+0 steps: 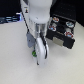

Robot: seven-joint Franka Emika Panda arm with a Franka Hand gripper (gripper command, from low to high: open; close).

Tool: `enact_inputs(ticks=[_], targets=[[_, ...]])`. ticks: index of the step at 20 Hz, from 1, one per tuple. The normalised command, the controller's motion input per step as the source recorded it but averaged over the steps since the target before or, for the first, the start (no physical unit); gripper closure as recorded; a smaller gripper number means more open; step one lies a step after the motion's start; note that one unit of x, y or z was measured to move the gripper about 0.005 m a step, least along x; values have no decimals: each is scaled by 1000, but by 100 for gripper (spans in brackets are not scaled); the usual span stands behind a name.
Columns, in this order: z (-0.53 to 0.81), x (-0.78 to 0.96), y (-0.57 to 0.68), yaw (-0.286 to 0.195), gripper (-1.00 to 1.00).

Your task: Open the kcup holder, insert the kcup into the holder, and close the kcup holder

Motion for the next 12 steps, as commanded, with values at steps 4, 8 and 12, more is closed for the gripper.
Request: enact_inputs(ticks=[4,8,12], targets=[[-13,-125,-21,-12,100],[423,42,214,-15,100],[799,10,482,22,100]])
